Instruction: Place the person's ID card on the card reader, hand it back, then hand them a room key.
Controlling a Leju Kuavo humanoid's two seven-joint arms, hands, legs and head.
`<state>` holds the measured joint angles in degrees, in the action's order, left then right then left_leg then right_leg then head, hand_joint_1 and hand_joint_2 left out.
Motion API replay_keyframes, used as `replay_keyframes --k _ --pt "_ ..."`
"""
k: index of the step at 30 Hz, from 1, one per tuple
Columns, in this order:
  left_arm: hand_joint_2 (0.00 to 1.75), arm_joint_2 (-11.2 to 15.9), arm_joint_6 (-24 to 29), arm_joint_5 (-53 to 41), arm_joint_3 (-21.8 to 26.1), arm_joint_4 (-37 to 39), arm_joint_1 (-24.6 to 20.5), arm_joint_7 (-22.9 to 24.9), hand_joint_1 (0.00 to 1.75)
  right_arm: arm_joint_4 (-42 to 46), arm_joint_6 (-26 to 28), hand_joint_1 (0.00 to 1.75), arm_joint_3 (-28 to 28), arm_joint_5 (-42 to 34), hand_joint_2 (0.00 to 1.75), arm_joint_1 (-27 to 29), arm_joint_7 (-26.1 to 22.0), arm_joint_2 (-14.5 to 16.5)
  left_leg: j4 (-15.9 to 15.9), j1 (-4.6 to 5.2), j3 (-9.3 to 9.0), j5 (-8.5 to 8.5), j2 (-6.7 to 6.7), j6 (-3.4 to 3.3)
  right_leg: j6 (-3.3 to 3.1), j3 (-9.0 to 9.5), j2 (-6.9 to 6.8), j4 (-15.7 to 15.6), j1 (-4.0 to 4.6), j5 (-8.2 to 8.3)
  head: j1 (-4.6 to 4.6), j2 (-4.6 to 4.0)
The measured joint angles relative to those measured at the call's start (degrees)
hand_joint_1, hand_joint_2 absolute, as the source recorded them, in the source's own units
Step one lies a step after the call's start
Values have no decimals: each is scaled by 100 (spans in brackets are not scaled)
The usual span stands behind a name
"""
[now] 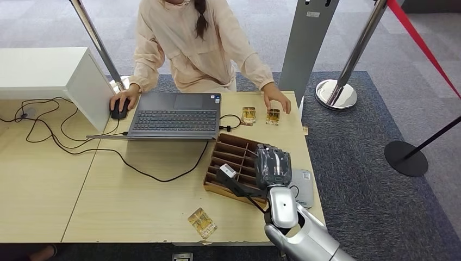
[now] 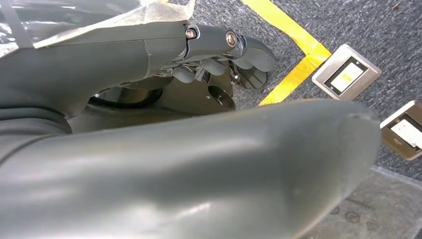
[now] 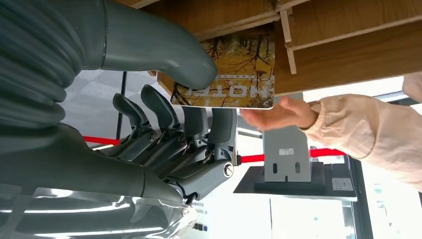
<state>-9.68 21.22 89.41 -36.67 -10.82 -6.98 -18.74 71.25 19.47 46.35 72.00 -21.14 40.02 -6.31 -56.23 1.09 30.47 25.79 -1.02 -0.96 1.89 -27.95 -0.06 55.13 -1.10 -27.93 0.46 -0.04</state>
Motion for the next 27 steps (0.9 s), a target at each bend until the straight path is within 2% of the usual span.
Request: replay_keyframes --k 12,27 --pt "0 0 1 17 11 -1 6 -50 0 543 -52 153 -32 367 175 107 0 -87 0 0 1 0 1 0 0 -2 0 0 0 0 0 0" --pt "0 3 -39 13 28 -2 9 -12 0 1560 -195 137 -150 822 175 256 0 -242 0 0 2 0 1 0 0 -2 0 0 0 0 -1 0"
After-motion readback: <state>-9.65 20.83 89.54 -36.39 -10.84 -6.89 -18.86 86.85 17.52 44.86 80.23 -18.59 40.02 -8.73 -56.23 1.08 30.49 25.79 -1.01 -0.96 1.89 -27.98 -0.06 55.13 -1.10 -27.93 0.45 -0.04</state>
